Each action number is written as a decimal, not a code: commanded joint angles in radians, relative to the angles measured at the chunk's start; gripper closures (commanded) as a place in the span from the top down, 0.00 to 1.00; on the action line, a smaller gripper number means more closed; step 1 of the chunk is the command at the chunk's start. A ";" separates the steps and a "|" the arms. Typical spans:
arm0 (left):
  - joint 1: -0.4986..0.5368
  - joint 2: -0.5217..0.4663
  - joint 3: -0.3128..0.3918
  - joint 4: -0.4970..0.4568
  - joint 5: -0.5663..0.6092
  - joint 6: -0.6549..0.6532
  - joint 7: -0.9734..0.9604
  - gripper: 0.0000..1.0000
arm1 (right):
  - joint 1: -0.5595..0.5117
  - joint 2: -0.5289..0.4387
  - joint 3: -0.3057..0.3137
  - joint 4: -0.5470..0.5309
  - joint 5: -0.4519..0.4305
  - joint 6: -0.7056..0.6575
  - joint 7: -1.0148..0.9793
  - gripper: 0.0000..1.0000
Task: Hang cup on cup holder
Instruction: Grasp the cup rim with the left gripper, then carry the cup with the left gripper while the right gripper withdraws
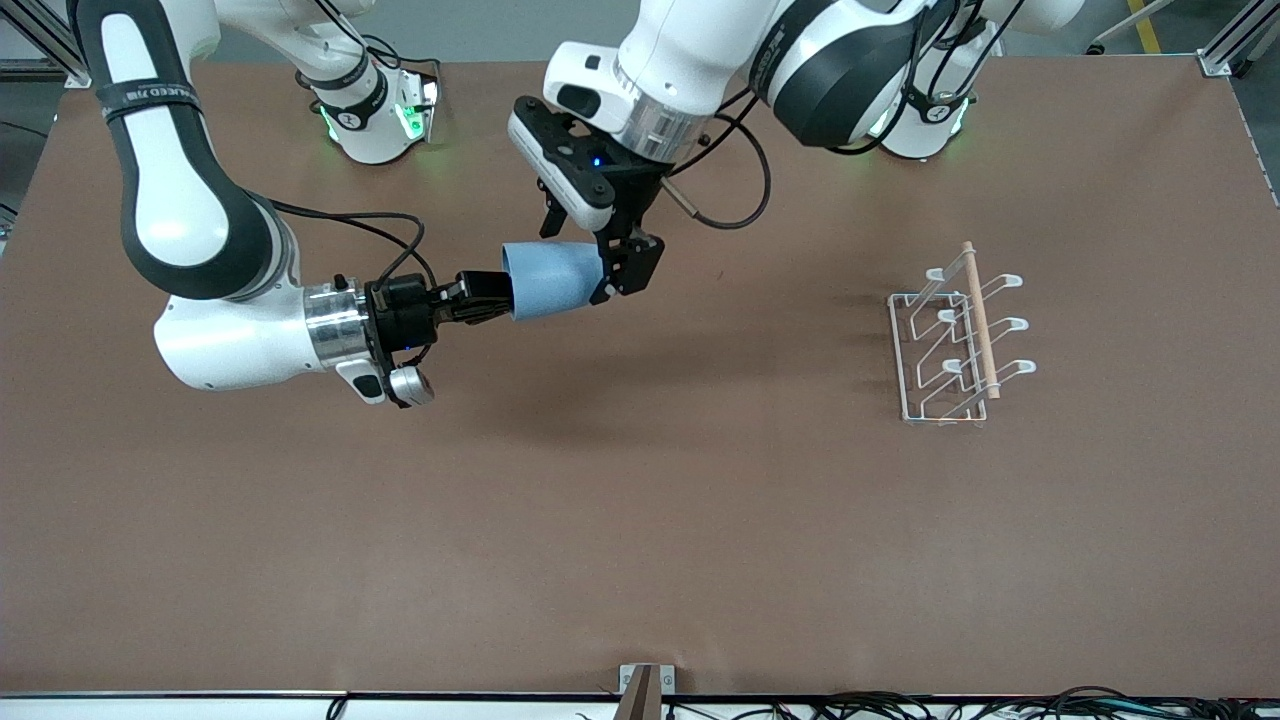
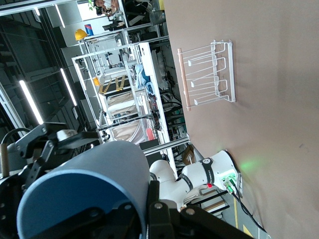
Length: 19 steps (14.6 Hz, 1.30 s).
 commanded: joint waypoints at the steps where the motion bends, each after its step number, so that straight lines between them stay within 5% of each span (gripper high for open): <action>1: -0.010 0.035 -0.004 0.032 0.021 0.004 0.034 1.00 | 0.007 -0.007 -0.005 -0.012 0.031 -0.001 0.007 0.01; 5: -0.007 0.046 -0.004 0.029 0.019 0.005 0.072 0.88 | 0.005 -0.007 -0.005 -0.012 0.031 -0.001 0.007 0.02; 9: -0.002 0.047 -0.004 0.029 0.018 -0.007 0.068 0.40 | 0.005 -0.007 -0.005 -0.012 0.031 -0.001 0.009 0.04; 10: 0.001 0.046 -0.004 0.029 0.024 -0.008 0.069 0.36 | 0.005 -0.007 -0.005 -0.012 0.031 -0.001 0.015 0.20; 11: 0.002 0.044 -0.004 0.029 0.025 -0.018 0.069 0.36 | 0.004 -0.007 -0.005 -0.012 0.031 0.003 0.012 0.91; 12: 0.005 0.038 0.002 0.029 0.027 -0.048 0.071 0.36 | 0.000 -0.007 -0.005 -0.010 0.031 0.000 0.026 1.00; 16: 0.044 -0.003 0.008 0.029 0.030 -0.204 0.115 0.36 | -0.007 -0.010 -0.020 -0.012 0.005 0.005 0.030 1.00; 19: 0.119 -0.007 0.011 0.024 0.033 -0.343 0.141 0.36 | -0.024 -0.012 -0.073 -0.012 -0.174 0.017 0.030 1.00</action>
